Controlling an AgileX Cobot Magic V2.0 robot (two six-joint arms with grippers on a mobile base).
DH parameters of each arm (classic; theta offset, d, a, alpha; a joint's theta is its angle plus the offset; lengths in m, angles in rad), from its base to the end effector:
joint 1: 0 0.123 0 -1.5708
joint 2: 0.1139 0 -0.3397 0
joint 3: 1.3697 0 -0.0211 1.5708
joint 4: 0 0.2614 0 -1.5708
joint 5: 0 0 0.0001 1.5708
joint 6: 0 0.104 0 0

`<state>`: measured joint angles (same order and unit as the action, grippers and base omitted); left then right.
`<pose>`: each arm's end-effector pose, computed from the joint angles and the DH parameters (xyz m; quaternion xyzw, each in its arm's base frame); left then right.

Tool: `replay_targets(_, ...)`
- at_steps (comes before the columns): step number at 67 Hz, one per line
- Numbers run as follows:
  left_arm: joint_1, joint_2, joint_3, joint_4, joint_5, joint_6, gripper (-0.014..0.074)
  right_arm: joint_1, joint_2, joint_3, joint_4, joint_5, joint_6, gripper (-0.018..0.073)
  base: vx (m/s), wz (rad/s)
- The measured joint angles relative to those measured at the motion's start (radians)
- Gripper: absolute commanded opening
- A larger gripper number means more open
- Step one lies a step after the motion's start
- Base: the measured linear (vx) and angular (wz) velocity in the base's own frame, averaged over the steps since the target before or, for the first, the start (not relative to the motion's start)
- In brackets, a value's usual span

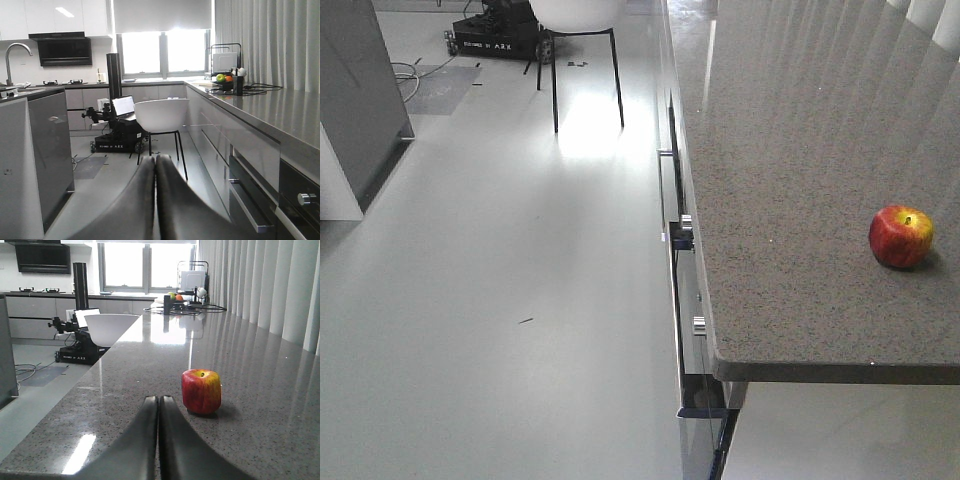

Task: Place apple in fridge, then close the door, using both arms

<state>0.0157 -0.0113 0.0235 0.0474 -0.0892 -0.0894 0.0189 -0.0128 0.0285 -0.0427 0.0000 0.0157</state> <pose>0.0238 -0.0001 0.2153 -0.0171 0.6466 -0.0115 0.7626 0.0250 0.0005 0.2043 -0.0156 0.6812 -0.0030 0.7319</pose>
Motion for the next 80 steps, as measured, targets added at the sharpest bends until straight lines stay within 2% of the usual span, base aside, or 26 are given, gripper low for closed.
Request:
replay_targets(30, 0.000, 0.000, 0.000, 0.000, 0.000, 0.000, -0.0006, 0.000, 0.000, 0.000, 0.002, 0.000, 0.000, -0.0003, 0.00, 0.00)
replay_targets(43, 0.000, 0.000, 0.000, 0.000, 0.000, 0.000, -0.0006, 0.000, 0.007, -0.015, 0.052, -0.027, 0.000, -0.0003, 0.00, 0.00)
replay_targets(54, 0.000, 0.000, 0.000, 0.000, 0.000, 0.000, -0.0006, 0.000, 0.138, -0.214, 0.054, 0.173, -0.004, -0.0003, 0.00, 0.00)
replay_targets(67, 0.000, 0.000, 0.000, 0.000, 0.000, 0.000, -0.0006, 0.000, 0.386, -0.482, 0.014, 0.447, -0.004, 0.0022, 0.00, 0.00)
replay_targets(72, 0.000, 0.000, 0.000, 0.000, 0.000, 0.000, -0.0006, 0.000, 0.487, -0.555, 0.011, 0.552, -0.004, 0.0069, 0.00, 0.00)
replay_targets(80, 0.000, 0.000, 0.000, 0.000, 0.000, 0.000, -0.0006, 0.000, 0.632, -0.634, 0.010, 0.652, -0.004, 0.0207, 0.00, 0.00)
